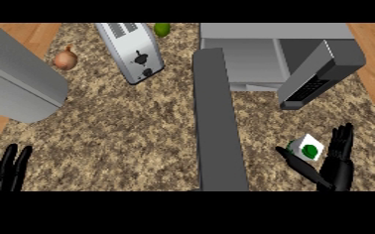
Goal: Pick up the milk, place it into the microwave and close the microwave
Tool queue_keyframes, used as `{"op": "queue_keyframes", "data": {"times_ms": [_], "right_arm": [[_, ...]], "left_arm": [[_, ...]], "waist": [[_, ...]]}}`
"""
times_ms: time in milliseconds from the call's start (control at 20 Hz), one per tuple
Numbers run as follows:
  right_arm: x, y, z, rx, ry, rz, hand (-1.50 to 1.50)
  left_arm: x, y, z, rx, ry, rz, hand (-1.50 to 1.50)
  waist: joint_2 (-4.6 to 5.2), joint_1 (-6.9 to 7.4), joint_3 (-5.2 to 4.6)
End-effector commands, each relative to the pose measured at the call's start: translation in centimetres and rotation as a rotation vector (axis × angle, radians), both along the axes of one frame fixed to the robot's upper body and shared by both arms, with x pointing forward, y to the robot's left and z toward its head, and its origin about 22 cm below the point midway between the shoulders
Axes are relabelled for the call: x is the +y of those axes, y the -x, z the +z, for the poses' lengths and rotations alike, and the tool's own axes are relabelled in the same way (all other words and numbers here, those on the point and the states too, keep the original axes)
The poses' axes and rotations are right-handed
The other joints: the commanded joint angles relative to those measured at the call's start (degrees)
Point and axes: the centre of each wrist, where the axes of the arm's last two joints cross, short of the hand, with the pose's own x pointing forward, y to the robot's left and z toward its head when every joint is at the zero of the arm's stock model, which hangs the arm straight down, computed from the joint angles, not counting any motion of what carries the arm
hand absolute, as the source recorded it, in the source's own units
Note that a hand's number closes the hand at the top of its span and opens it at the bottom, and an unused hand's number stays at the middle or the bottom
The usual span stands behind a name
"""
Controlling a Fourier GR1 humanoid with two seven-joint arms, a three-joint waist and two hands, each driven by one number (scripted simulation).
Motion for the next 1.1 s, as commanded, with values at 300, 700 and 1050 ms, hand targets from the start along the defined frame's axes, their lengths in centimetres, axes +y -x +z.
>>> {"op": "queue_keyframes", "data": {"times_ms": [300, 700, 1050], "right_arm": [[-2.8, 3.4, -4.5, 0.125, 0.067, -0.155, -1.50], [-5.5, 2.2, -4.8, 0.060, -0.137, 0.192, -1.50], [-1.4, 0.8, -5.2, -0.118, -0.119, 0.310, 1.50]], "left_arm": [[-0.2, 0.7, 0.8, -0.005, -0.008, 0.008, -1.50], [0.0, 0.1, 0.0, -0.005, 0.016, -0.007, -1.50], [-0.1, 0.5, 0.5, 0.021, 0.010, -0.002, -1.50]], "waist": [[-0.02, 0.03, 0.00], [0.09, 0.48, 0.10], [-0.04, 0.01, -0.01]]}}
